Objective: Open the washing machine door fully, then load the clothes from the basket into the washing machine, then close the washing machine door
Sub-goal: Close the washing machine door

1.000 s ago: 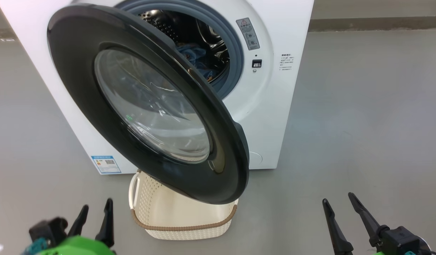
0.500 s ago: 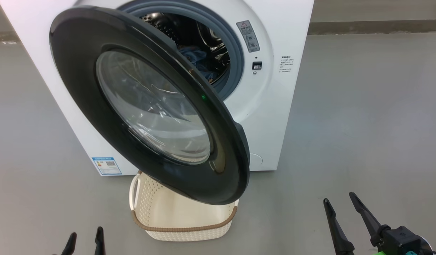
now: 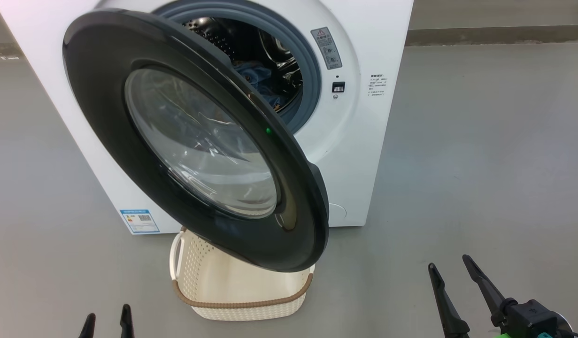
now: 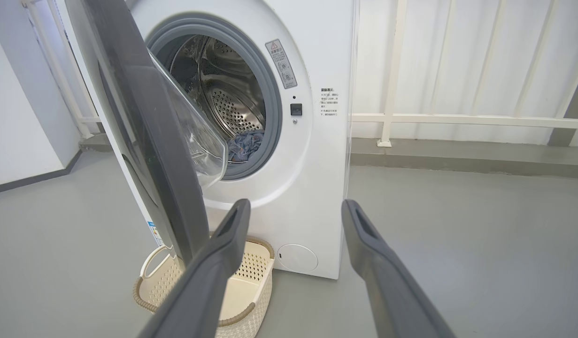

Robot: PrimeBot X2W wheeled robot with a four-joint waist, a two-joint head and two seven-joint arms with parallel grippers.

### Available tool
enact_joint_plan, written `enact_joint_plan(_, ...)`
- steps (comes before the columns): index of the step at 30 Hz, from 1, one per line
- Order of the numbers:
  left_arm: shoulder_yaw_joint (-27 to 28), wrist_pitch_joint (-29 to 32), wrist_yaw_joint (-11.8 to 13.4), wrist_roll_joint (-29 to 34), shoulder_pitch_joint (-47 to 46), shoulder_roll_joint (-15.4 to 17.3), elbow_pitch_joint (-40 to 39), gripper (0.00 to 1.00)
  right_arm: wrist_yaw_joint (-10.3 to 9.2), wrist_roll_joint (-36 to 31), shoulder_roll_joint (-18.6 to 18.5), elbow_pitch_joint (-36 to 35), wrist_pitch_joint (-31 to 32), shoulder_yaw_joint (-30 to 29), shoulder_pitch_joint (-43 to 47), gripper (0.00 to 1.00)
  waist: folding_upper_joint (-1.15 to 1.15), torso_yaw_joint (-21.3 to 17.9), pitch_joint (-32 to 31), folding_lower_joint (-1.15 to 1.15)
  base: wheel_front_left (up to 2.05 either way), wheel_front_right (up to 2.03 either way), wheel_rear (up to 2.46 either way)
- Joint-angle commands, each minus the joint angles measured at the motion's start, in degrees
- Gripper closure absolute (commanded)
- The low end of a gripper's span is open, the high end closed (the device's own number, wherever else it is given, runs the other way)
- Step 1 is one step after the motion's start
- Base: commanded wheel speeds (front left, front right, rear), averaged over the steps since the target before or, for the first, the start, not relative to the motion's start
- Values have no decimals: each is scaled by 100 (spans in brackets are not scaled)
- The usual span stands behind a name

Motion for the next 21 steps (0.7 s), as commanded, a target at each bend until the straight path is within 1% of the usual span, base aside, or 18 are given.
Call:
enact_joint_plan(1, 263, -78, -42, 84, -130, 24, -92, 0, 9, -80, -45, -141, -26, 136, -163, 0, 0, -9, -2, 0, 0, 0, 0)
enact_joint_plan(10, 475, -79, -232, 273, -153, -146, -23, 0, 9, -81, -53, -162, -26, 130, -160, 0, 0, -17, 23, 0, 0, 0, 0)
enact_joint_plan(21, 611, -79, -375, 431, -195, -253, 74, 0, 9, -75, -44, -180, -26, 138, -165, 0, 0, 11, 42, 0, 0, 0, 0)
